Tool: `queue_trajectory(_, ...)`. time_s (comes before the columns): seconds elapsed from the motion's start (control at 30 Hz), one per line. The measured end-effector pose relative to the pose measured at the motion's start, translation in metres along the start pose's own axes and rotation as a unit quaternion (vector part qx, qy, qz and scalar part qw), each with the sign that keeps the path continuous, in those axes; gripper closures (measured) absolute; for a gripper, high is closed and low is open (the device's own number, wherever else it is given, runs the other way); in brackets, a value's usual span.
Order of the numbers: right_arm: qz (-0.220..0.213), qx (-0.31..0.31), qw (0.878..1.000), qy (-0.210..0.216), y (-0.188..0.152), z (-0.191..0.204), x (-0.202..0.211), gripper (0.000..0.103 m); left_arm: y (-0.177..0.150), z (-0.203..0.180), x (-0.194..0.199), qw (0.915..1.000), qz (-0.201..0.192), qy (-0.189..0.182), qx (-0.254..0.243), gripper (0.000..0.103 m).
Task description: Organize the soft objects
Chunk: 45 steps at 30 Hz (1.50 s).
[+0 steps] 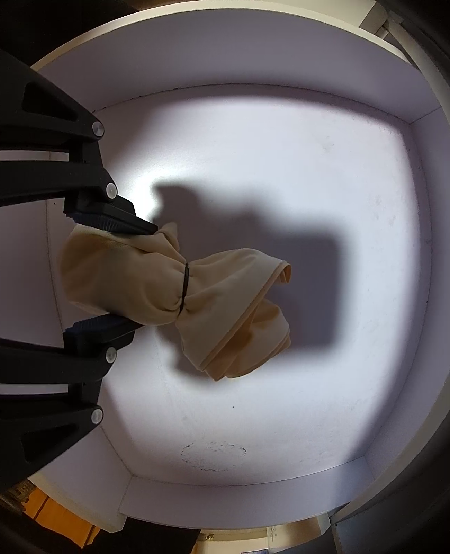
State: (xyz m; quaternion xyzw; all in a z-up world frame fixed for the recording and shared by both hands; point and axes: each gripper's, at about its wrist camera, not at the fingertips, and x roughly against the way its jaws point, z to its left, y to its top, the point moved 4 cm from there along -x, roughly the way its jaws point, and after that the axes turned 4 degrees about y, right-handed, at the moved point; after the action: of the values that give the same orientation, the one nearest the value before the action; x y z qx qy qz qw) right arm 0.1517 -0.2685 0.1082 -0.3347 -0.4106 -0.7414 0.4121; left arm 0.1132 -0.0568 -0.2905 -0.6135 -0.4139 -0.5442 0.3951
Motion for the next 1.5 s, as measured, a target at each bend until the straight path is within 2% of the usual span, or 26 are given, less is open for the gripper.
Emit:
queue_trajectory(0.13, -0.014, -0.068, 0.997, -0.015, 0.042, -0.009, -0.024, 0.048, 0.003, 0.002, 0.000, 1.0000, 0.003, -0.005, 0.003, 0.062)
queue_trajectory(0.23, -0.026, -0.095, 0.995, -0.021, 0.056, -0.011, -0.031, 0.041, 0.003, 0.002, 0.000, 1.0000, 0.003, -0.004, 0.004, 0.062)
queue_trajectory(0.33, -0.043, -0.090, 0.994, -0.036, 0.059, -0.014, -0.023, 0.037, 0.004, 0.002, 0.000, 1.0000, 0.002, -0.004, 0.003, 0.062)
queue_trajectory(0.43, -0.074, -0.040, 0.995, -0.059, 0.063, -0.004, -0.008, 0.038, 0.004, 0.004, 0.000, 1.0000, 0.002, -0.004, 0.003, 0.062)
queue_trajectory(0.5, -0.087, -0.003, 0.993, -0.078, 0.069, -0.004, -0.005, 0.041, 0.004, 0.003, 0.000, 1.0000, 0.001, -0.004, 0.002, 0.062)
queue_trajectory(0.57, -0.092, 0.033, 0.991, -0.092, 0.071, 0.003, -0.013, 0.050, 0.004, 0.004, 0.000, 1.0000, 0.001, -0.004, 0.004, 0.062)
queue_trajectory(0.63, -0.079, 0.068, 0.989, -0.102, 0.072, 0.011, -0.023, 0.064, 0.004, 0.003, 0.000, 1.0000, 0.002, -0.004, 0.004, 0.062)
queue_trajectory(0.67, -0.064, 0.083, 0.989, -0.107, 0.071, 0.015, -0.033, 0.066, 0.004, 0.004, 0.000, 1.0000, 0.002, -0.004, 0.004, 0.062)
queue_trajectory(0.77, -0.030, 0.085, 0.985, -0.148, 0.070, 0.011, -0.057, 0.071, 0.004, 0.004, 0.000, 1.0000, 0.002, -0.004, 0.005, 0.062)
queue_trajectory(0.8, -0.029, 0.074, 0.982, -0.173, 0.070, 0.005, -0.062, 0.070, 0.004, 0.004, 0.000, 1.0000, 0.002, -0.005, 0.004, 0.062)
queue_trajectory(0.87, -0.037, 0.056, 0.980, -0.187, 0.074, -0.005, -0.066, 0.070, 0.004, 0.004, 0.000, 1.0000, 0.002, -0.004, 0.005, 0.062)
queue_trajectory(0.97, -0.057, 0.044, 0.982, -0.175, 0.084, -0.012, -0.066, 0.070, 0.004, 0.004, 0.000, 1.0000, 0.003, -0.004, 0.003, 0.062)
queue_trajectory(1.1, -0.034, 0.058, 0.984, -0.168, 0.079, -0.011, -0.075, 0.064, 0.003, 0.006, 0.000, 1.0000, 0.001, -0.004, 0.004, 0.062)
queue_trajectory(1.23, -0.021, 0.045, 0.990, -0.136, 0.064, -0.011, -0.064, 0.064, 0.003, 0.005, 0.000, 1.0000, 0.001, -0.003, 0.002, 0.062)
queue_trajectory(1.37, -0.066, 0.049, 0.991, -0.104, 0.057, -0.007, -0.041, 0.061, 0.003, 0.006, 0.000, 1.0000, 0.001, -0.005, 0.006, 0.062)
queue_trajectory(1.43, -0.090, 0.046, 0.992, -0.078, 0.050, -0.006, -0.029, 0.052, 0.002, 0.005, 0.000, 0.9999, 0.001, -0.007, 0.008, 0.062)
queue_trajectory(1.5, -0.105, 0.049, 0.991, -0.061, 0.036, -0.009, -0.023, 0.048, 0.002, 0.005, 0.000, 0.9999, 0.002, -0.008, 0.011, 0.062)
